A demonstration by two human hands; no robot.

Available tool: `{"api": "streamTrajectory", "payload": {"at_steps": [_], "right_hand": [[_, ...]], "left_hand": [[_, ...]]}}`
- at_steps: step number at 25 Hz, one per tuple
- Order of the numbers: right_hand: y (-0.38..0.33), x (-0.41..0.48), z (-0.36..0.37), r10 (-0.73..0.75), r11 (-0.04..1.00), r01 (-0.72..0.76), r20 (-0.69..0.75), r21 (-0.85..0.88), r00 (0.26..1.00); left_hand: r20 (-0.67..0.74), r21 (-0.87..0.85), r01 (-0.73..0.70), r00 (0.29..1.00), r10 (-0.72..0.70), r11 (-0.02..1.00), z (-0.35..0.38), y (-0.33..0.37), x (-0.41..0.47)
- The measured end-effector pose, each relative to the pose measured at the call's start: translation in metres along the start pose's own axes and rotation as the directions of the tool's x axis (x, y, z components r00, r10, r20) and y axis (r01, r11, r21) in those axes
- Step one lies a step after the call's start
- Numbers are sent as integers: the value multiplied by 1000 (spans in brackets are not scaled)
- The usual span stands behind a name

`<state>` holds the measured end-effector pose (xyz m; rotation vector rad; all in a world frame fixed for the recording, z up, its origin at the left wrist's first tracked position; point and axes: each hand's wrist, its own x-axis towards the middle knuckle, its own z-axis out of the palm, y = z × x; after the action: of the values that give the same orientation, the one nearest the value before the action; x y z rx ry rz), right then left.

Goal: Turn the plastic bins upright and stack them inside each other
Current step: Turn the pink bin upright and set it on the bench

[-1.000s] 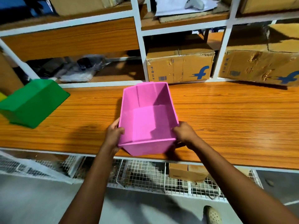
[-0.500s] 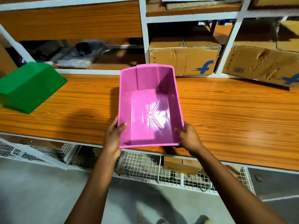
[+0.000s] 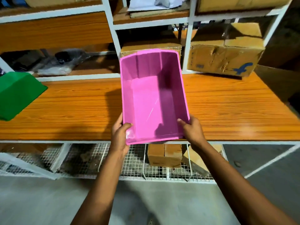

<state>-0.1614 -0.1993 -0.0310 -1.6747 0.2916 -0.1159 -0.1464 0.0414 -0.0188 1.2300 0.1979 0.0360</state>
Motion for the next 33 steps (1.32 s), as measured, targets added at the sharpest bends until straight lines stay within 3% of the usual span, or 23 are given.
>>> {"api": "streamTrajectory", "payload": {"at_steps": [7, 14, 21, 33], "right_hand": [[-10, -81, -202, -111, 994, 103, -291, -42, 950], [-7, -138, -358, -129, 991, 108, -447, -72, 885], [-15, -106, -439, -75, 990, 23, -376, -142, 924], [36, 97, -490, 118, 949, -192, -281, -251, 952]], "left_hand": [[144, -123, 25, 989, -7, 992, 172, -43, -105], [248, -76, 54, 968, -34, 996, 310, -77, -182], [227, -49, 88, 971, -75, 995, 393, -96, -186], [45, -1, 246, 968, -246, 969, 486, -185, -40]]}}
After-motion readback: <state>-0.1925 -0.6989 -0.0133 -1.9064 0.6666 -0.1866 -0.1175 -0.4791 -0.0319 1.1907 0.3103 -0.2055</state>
